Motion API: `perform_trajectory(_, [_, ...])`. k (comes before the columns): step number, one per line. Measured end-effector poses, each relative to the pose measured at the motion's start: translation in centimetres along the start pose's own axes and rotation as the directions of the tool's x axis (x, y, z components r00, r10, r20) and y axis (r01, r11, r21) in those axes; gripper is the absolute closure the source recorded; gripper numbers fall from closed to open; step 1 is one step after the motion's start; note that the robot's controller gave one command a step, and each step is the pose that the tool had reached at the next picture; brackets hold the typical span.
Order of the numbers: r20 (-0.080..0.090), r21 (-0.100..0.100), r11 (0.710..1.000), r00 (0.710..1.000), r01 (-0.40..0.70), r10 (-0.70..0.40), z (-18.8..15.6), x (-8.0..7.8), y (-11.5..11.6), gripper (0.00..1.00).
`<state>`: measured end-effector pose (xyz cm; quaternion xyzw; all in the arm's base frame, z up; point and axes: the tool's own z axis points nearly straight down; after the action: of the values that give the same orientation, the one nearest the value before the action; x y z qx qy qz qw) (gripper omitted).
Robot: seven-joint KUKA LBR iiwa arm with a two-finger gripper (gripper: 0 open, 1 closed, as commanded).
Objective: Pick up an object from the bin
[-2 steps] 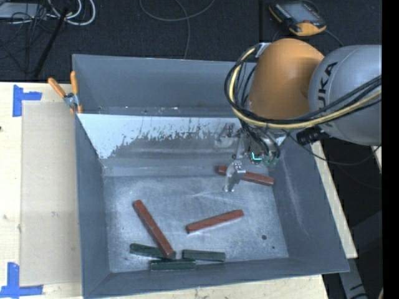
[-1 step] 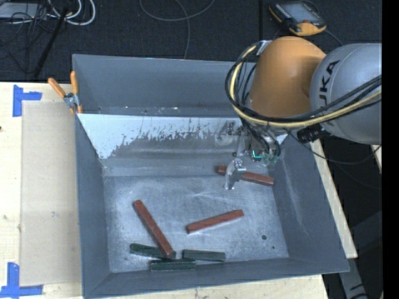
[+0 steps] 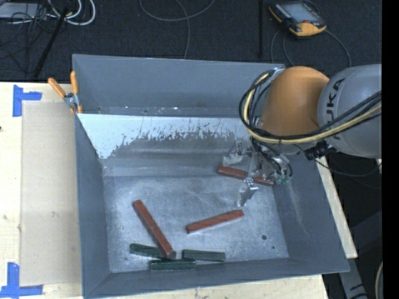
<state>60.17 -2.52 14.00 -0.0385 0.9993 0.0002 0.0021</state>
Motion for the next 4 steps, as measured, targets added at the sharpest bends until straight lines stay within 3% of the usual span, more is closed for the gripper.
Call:
perform_trajectory(1, [-0.016,-0.004,0.992,0.992,0.128,-0.128,5.8,1.7,-3.0,1.0])
perform_trajectory(2, [0.025,0.002,0.992,0.992,0.127,-0.127,6.0,1.1,-2.9,0.0])
perform_trajectory(3, [0.023,0.002,0.992,0.992,0.127,-0.127,6.0,1.1,-2.9,0.0])
perform_trajectory(4, [0.002,0.018,0.763,0.763,0.646,-0.647,5.9,6.1,0.5,1.0])
